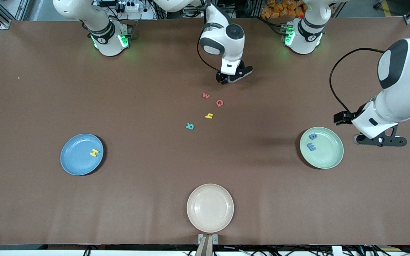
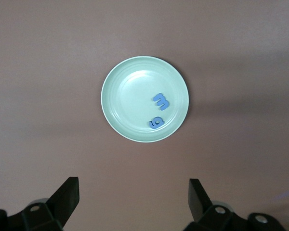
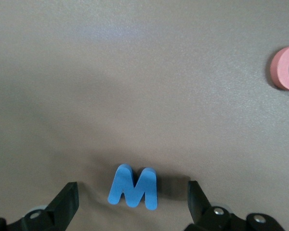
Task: Sort uppercase to blue plate, lowercase to green plate
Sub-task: 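Grasp the blue uppercase M with the right gripper while the left withdraws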
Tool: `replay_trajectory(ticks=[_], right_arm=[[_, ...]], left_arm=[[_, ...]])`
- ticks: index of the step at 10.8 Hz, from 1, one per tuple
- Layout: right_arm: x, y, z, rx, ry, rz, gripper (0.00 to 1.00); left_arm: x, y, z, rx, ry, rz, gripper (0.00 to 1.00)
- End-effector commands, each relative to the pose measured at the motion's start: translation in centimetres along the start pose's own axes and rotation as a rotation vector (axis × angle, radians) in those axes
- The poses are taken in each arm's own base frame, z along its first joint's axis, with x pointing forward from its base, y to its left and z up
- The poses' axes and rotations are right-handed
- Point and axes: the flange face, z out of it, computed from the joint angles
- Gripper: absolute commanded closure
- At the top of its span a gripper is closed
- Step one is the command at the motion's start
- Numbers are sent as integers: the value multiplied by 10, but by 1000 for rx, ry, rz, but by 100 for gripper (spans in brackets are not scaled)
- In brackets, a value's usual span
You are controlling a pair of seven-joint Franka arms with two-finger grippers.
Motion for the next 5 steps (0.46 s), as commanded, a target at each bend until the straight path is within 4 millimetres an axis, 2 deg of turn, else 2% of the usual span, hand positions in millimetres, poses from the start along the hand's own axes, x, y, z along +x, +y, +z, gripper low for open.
replay_trajectory(ticks=[1,4,5], right_arm=[[1,-7,4,-9,30,10,0],[2,-6,8,-6,34,11,0],[2,-6,8,-6,34,11,0]], left_arm=[[-22,2,-40,-30,42,13,0],[-46,0,-82,-32,108,-2,0],[-51,1,-87,-39,98,-4,0]])
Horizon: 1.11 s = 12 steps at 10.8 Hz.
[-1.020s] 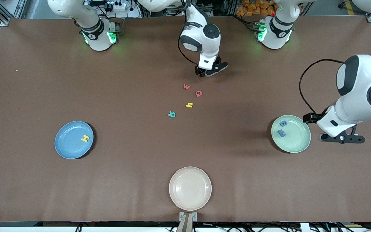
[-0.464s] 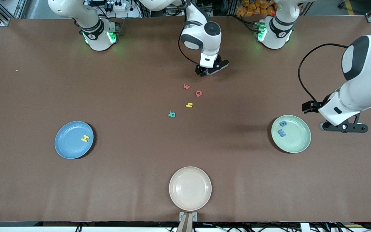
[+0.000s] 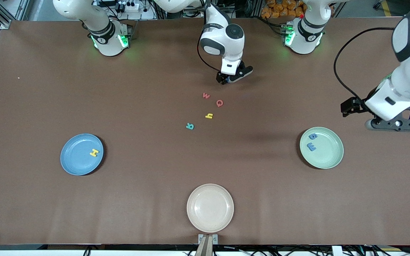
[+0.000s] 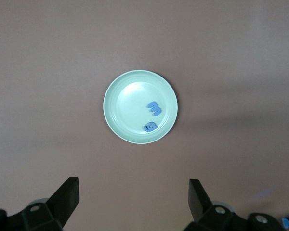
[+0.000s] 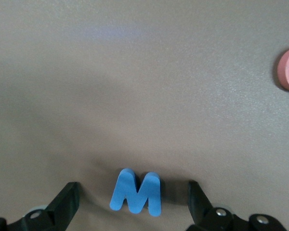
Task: Sort uppercase to blue plate, lowercase to green plate
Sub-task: 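Grasp the blue uppercase M with the right gripper while the left withdraws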
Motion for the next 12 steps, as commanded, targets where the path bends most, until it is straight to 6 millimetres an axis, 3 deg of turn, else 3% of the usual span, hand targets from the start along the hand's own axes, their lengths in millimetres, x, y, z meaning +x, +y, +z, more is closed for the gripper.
replay_trajectory(ticks=[1,3,4,6,12], right_arm=[[2,-4,4,-10,19,9,1],[3,-2,3,-8,19,14,72],[3,-2,3,-8,19,14,86],[1,-3,3,-13,20,5,100],[8,-1,-12,-18,49,13,100]], left_arm=[[-20,-4,-34,-19,7,4,0],[-29,0,-52,-60,10,0,0],[-33,1,-58,-70,15,-8,0],[-40,4,-59,-88,-16,-29,0],[-40,3,-60,-96,-14,-31,0]])
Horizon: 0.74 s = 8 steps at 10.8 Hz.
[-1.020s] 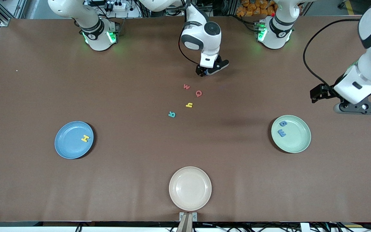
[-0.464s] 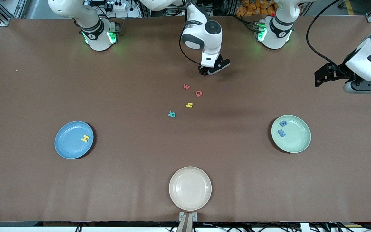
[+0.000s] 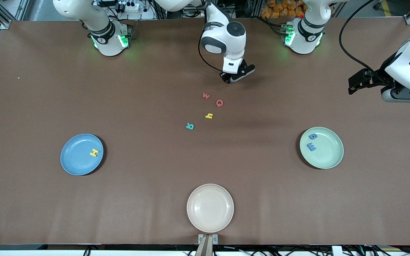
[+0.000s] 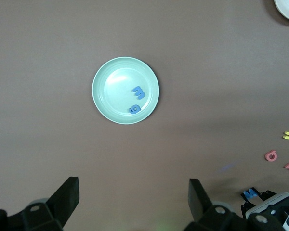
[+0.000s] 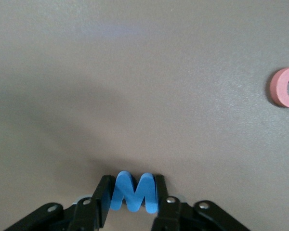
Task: Sort uppercase to blue plate, lowercase to green plate
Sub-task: 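Grasp the blue uppercase M with the right gripper while the left withdraws, then carry the M to the blue plate while the left gripper reaches letters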
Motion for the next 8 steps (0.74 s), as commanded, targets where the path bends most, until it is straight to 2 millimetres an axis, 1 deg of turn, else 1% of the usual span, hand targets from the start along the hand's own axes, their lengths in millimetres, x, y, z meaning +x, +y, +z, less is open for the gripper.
replay_trajectory(ticks=[1,2,3,4,5,7,8], right_arm=[[3,4,-2,-20,18,18,100],[6,7,-4,-22,19,22,100],[11,12,-12,-21,25,32,100],[17,20,-19,-40,12,45,100],[27,35,-29,-60,-1,64,100],[54,76,-58,-80,-11,114,100],[68,99,-75,-86,-11,136,100]], left_arm=[[-6,6,-6,-22,-5,4,0],[-6,9,-6,-22,-5,8,0],[-6,11,-6,-24,-6,11,0],[-6,12,-6,-36,-6,12,0],[-6,15,-6,-64,-9,12,0],[-7,23,-5,-87,-15,2,0],[-8,41,0,-106,-29,28,0]])
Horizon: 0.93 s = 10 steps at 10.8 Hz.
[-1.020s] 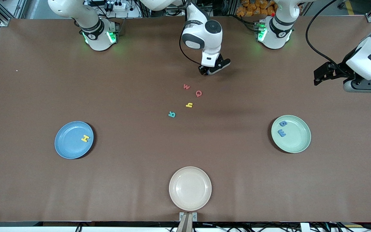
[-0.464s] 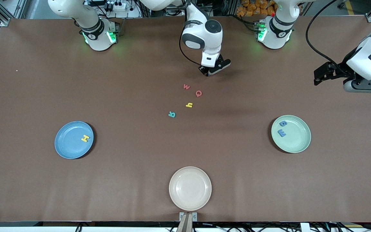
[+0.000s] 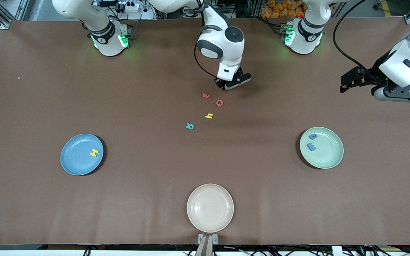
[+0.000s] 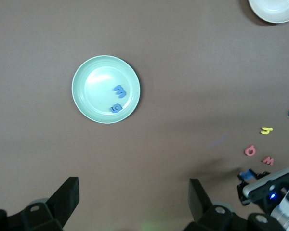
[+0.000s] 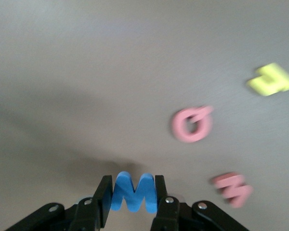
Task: Sort uppercase to blue plate, lowercase to green plate
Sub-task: 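Carry the M to the blue plate while the left gripper reaches letters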
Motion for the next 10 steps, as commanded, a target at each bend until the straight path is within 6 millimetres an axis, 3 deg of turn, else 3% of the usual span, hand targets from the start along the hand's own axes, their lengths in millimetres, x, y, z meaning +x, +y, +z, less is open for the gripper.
replay_trajectory(ticks=[1,3,6,8,10], right_arm=[[33,55,-42,-25,2,44,100],[68,130,-60,-116,-11,42,100],[113,264,-60,-244,-34,45,100],[134,366,-58,-310,-49,44,100],[140,475,-59,-314,-98,-15,100]], left_arm=[[-6,36,9,-50,-37,4,0],[-6,81,27,-68,-72,-27,0],[-19,162,56,-61,-62,-67,0],[-25,204,92,-68,-97,-117,0],[-32,240,128,-70,-123,-165,0]])
